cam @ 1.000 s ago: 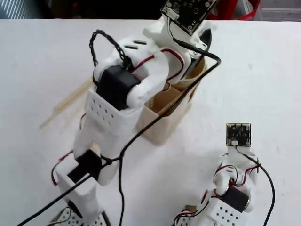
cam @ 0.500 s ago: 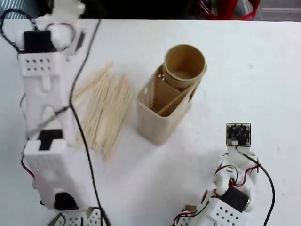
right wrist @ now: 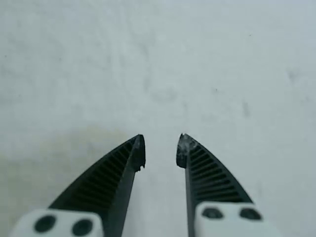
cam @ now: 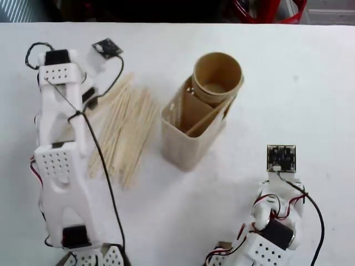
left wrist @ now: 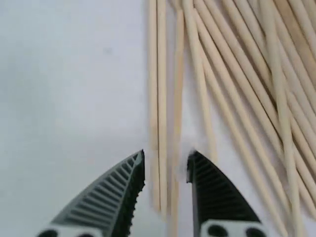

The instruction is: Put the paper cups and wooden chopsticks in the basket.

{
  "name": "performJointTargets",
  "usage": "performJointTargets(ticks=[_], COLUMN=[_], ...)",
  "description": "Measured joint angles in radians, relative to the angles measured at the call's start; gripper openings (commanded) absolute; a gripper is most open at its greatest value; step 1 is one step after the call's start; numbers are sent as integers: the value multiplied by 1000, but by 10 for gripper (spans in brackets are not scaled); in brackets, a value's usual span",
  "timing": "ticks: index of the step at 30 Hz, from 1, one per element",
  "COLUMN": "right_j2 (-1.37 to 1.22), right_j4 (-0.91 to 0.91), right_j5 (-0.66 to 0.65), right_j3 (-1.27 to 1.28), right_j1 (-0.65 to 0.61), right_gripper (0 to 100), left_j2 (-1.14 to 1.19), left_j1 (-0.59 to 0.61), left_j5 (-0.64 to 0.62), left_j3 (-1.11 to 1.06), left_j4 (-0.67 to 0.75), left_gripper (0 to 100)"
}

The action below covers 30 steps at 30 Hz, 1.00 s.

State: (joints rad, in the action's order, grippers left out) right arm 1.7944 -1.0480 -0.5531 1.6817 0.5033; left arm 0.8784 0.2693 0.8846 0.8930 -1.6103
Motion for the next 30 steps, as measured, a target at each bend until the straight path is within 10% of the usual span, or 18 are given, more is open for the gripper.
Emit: performJointTargets(ticks=[30], right_j2=[0], right_j4=[0], right_j5=[0], right_j3=[0], right_j1=[0], right_gripper=[114], left_j2=[339], left_j1=[3], left_j5=[-107], left_j3=[658], left_j4=[-175], left_gripper=[23])
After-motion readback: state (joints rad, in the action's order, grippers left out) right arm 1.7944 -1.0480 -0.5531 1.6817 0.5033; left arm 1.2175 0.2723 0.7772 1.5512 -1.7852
